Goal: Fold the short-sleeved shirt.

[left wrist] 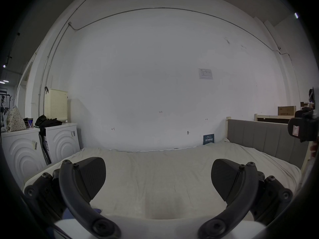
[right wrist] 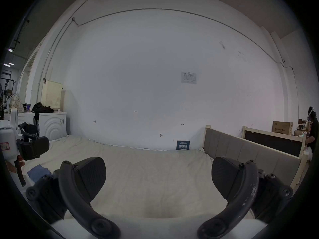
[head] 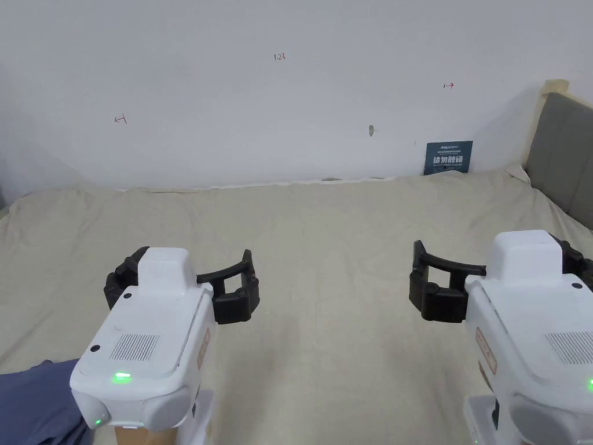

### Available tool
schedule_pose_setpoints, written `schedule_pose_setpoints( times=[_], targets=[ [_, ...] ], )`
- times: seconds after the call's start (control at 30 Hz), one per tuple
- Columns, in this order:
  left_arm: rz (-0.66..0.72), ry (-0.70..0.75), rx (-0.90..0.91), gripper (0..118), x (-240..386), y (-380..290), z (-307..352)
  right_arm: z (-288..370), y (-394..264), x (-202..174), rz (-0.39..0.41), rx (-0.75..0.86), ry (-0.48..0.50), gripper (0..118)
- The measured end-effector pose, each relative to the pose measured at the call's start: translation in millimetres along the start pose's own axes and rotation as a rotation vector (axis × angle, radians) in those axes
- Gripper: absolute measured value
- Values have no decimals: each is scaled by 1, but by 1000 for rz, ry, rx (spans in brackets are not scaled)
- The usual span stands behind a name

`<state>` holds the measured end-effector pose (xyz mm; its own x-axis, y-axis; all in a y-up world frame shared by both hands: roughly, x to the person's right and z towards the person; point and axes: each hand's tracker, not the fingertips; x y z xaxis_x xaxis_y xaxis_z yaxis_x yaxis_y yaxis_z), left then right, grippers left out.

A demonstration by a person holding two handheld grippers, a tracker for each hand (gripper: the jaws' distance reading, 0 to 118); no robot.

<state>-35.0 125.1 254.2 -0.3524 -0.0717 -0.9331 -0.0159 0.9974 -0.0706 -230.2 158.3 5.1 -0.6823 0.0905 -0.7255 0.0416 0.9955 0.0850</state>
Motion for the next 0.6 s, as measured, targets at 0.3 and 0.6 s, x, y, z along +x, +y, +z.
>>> schedule_pose_setpoints(
  times=[0.3, 0.6],
  targets=[
    [-10, 9, 15, 118, 9, 4, 4, 1, 2, -1, 5, 3, 1, 118],
    [2, 16, 26, 118, 11, 8, 7, 3, 3, -1, -3, 11, -2, 118]
  ],
)
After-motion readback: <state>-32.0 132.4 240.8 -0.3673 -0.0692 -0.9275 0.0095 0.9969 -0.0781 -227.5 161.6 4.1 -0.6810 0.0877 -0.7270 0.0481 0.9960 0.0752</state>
